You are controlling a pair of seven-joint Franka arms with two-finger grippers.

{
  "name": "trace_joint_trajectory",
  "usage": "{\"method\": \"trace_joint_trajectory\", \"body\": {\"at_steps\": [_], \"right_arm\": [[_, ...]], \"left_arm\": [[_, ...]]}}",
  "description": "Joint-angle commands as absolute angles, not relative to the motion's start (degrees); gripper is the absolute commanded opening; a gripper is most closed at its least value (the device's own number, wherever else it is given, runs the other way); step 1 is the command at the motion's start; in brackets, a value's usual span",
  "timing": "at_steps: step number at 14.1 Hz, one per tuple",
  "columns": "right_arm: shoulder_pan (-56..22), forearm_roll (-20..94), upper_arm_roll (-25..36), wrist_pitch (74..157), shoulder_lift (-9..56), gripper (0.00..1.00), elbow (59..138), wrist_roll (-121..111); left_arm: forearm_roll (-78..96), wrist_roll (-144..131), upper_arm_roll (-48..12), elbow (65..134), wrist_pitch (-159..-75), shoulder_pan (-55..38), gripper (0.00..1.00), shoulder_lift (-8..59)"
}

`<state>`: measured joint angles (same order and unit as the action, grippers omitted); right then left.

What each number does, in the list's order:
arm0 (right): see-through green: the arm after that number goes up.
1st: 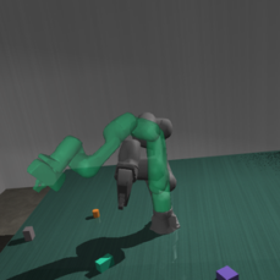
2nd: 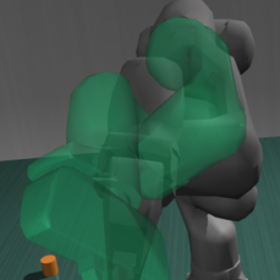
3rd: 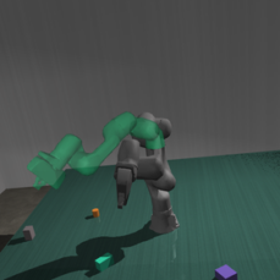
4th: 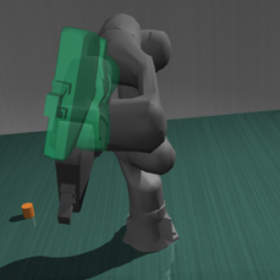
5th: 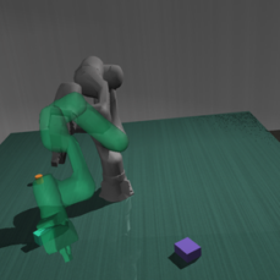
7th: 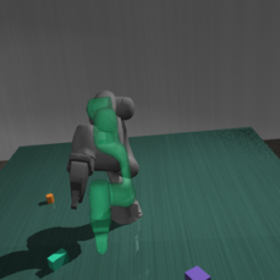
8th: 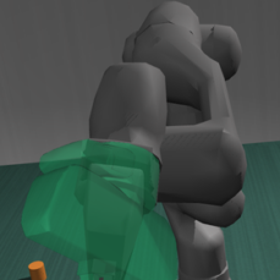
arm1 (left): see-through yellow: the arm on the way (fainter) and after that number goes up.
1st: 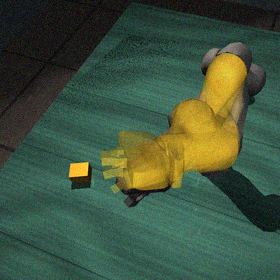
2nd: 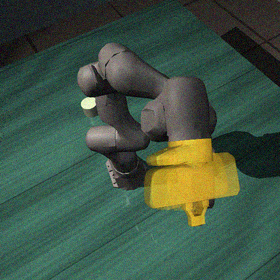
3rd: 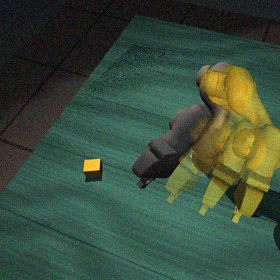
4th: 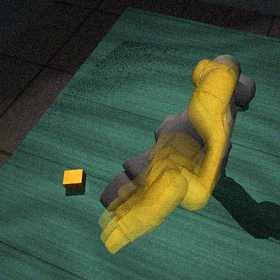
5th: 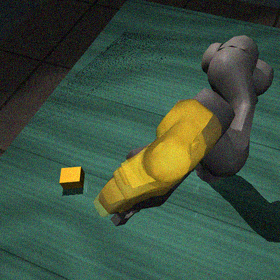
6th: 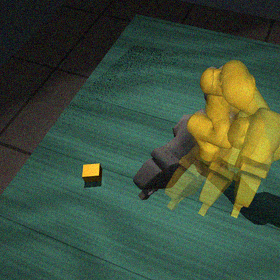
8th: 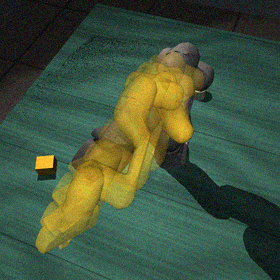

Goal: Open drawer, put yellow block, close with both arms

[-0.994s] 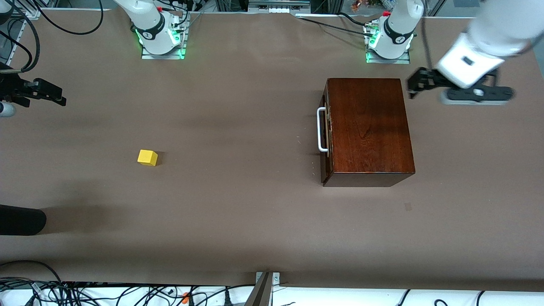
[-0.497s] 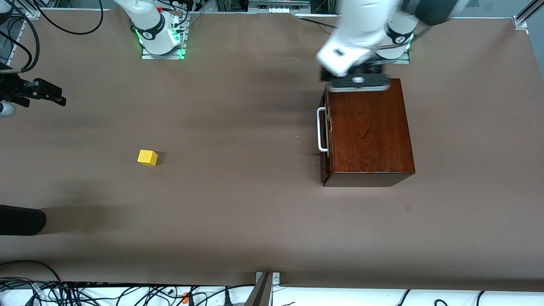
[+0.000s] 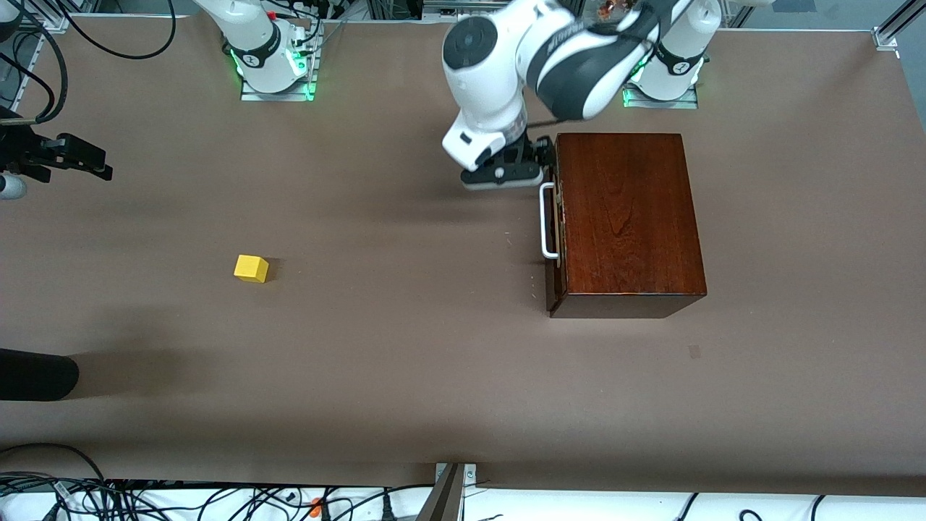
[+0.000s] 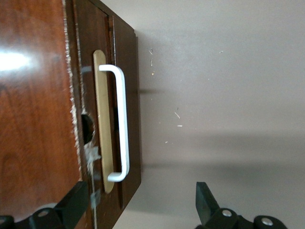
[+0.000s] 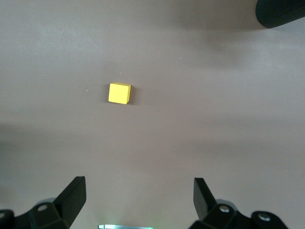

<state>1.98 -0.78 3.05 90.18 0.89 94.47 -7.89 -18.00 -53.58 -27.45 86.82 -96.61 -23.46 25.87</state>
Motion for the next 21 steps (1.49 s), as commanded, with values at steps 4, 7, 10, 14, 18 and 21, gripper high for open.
{"method": "trace_joint_trajectory", "body": {"at_steps": [4,7,10,14,18,21], "right_arm": [[2.64,0.18,2.72,89.38,0.97,1.00,93.96,-8.79],[2.64,0.18,2.72,89.38,0.97,1.00,93.96,-8.79],[2.64,0.18,2.72,89.38,0.97,1.00,93.96,-8.79],[2.64,0.18,2.72,89.38,0.97,1.00,93.96,-8.70],[2.64,0.18,2.72,89.38,0.97,1.00,93.96,-8.70],[2.64,0.18,2.72,89.38,0.97,1.00,93.96,-8.70]], "left_arm": [[-22.85,-53.44,-27.42,88.32,-100.71,-22.59,1.00,31.03],[-23.37,-53.35,-27.33,91.14,-103.88,-21.62,1.00,31.11],[-24.52,-53.79,-27.25,91.41,-103.89,-21.53,1.00,32.34],[-26.36,-53.79,-26.81,91.58,-103.97,-21.53,1.00,34.10],[-27.07,-53.79,-26.72,92.29,-104.94,-21.53,1.00,34.80],[-27.07,-54.14,-26.72,91.67,-105.03,-21.71,1.00,35.77]]}}
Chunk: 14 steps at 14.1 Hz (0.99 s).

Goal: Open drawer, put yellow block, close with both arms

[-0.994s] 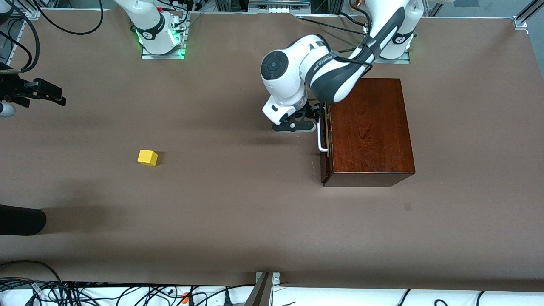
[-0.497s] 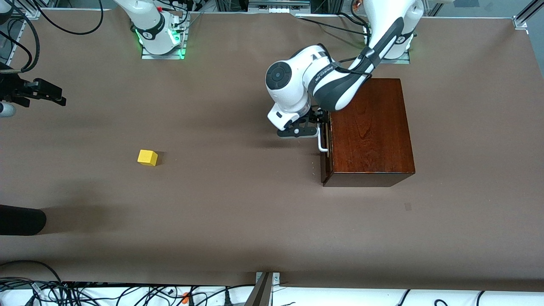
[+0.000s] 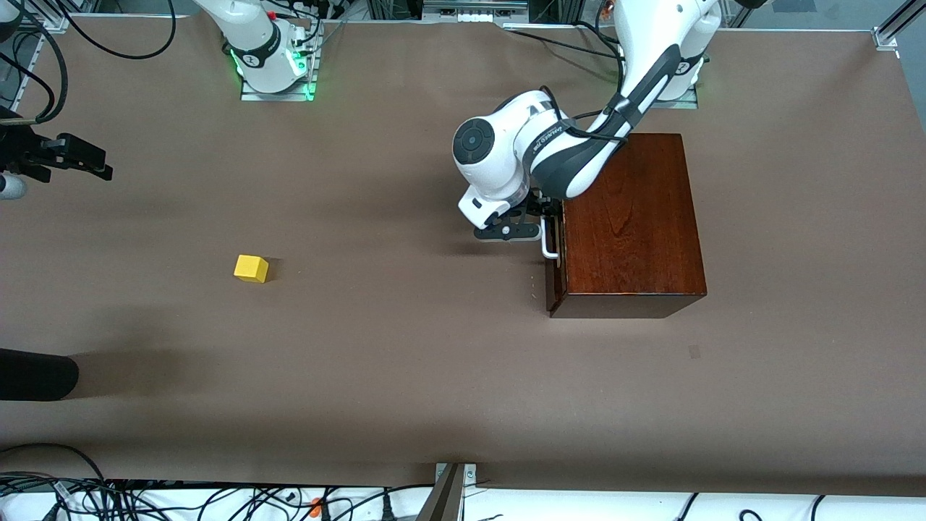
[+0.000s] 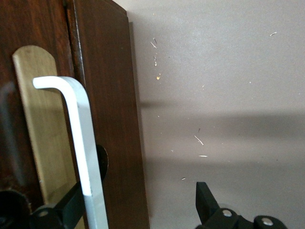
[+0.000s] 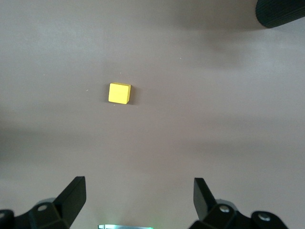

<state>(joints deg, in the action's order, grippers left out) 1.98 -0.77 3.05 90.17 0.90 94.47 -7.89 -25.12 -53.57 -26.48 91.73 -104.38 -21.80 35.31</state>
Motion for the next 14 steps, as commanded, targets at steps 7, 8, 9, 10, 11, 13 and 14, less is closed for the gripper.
{"method": "trace_joint_trajectory", "body": {"at_steps": [7,8,9,10,11,13,14], "right_arm": [[2.64,0.18,2.72,89.38,0.97,1.00,93.96,-8.70],[2.64,0.18,2.72,89.38,0.97,1.00,93.96,-8.70],[2.64,0.26,2.72,89.38,0.97,1.00,93.96,-8.70],[2.64,0.18,2.72,89.38,0.97,1.00,93.96,-8.70],[2.64,0.18,2.72,89.38,0.97,1.00,93.96,-8.70],[2.64,0.18,2.72,89.38,0.97,1.00,93.96,-8.70],[2.64,0.18,2.72,89.38,0.97,1.00,93.96,-8.70]], "left_arm": [[-26.90,-56.60,-26.81,90.88,-106.79,-22.59,1.00,36.74],[-26.89,-56.69,-26.81,89.57,-106.79,-23.28,1.00,37.43],[-26.81,-57.12,-26.81,88.26,-106.79,-23.99,1.00,38.05],[-26.81,-57.91,-26.81,87.63,-106.79,-24.34,1.00,38.49],[-26.81,-58.18,-26.81,87.45,-106.79,-24.52,1.00,38.93],[-26.28,-58.27,-26.81,86.84,-106.79,-25.92,1.00,39.55],[-26.11,-58.27,-26.89,85.97,-106.79,-26.10,1.00,39.81]]}}
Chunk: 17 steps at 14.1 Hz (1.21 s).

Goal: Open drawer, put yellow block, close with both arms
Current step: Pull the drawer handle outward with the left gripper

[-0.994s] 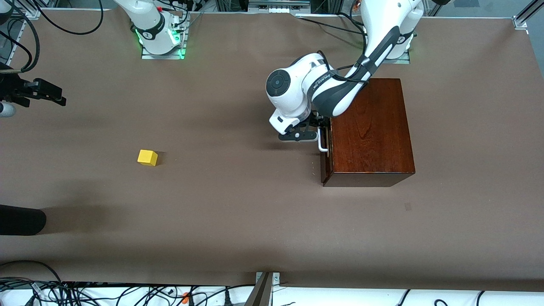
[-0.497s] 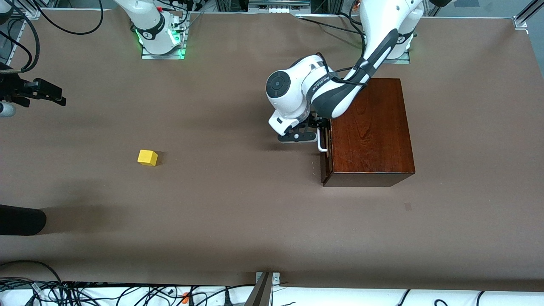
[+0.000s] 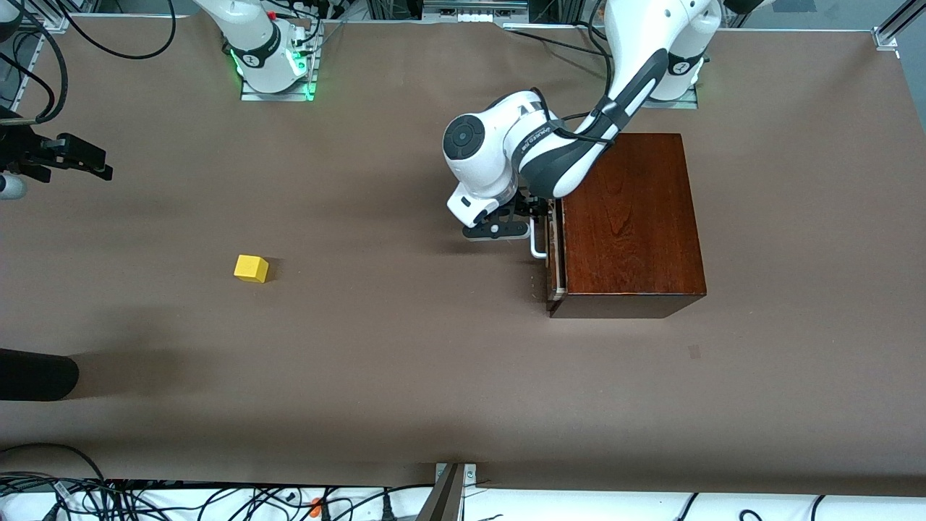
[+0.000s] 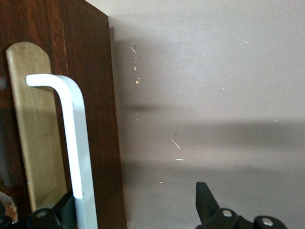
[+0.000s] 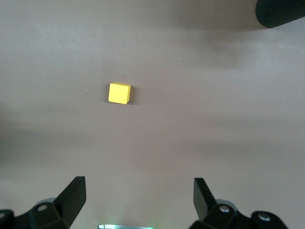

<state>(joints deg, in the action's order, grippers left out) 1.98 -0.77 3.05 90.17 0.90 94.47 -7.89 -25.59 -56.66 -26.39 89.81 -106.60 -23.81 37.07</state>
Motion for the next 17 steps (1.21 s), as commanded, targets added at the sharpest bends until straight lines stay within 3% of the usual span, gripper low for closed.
{"method": "trace_joint_trajectory", "body": {"at_steps": [1,17], "right_arm": [[2.64,0.18,2.72,89.38,0.97,1.00,93.96,-8.70],[2.55,0.26,2.64,89.47,0.97,1.00,93.96,-8.70]], "left_arm": [[-26.02,-58.27,-26.89,85.61,-106.79,-26.19,1.00,40.25],[-25.75,-61.79,-26.89,74.36,-106.52,-32.16,1.00,46.49]]}}
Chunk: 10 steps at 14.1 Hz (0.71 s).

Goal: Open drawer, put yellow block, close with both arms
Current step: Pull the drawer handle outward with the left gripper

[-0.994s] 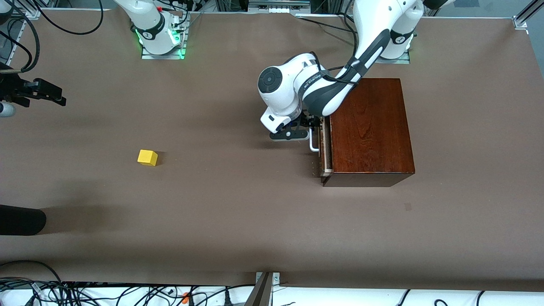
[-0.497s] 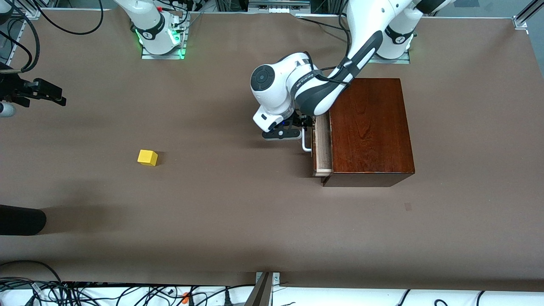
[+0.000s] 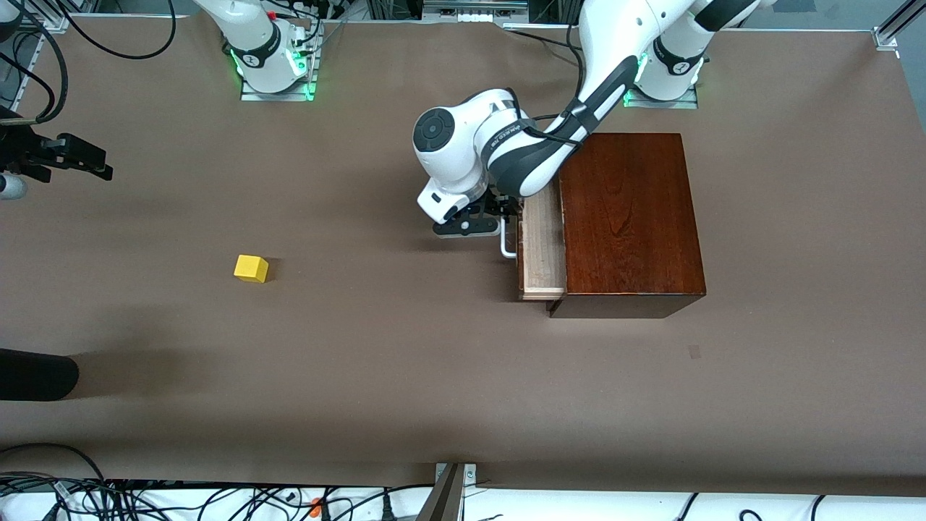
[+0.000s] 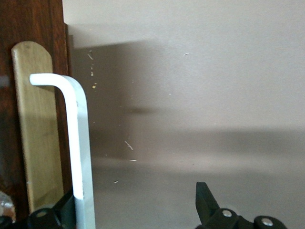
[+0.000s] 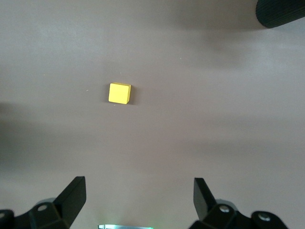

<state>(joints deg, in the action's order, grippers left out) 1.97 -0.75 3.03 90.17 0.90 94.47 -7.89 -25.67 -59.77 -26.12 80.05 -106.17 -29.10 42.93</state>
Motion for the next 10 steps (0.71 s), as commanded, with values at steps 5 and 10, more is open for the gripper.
{"method": "trace_joint_trajectory", "body": {"at_steps": [5,10], "right_arm": [[2.55,0.26,2.64,89.56,0.97,1.00,93.96,-8.70],[2.55,0.26,2.64,89.56,0.97,1.00,93.87,-8.70]], "left_arm": [[-25.75,-63.46,-26.89,70.41,-106.61,-34.01,1.00,48.77],[-25.40,-64.25,-26.89,67.24,-106.79,-35.33,1.00,50.18]]}}
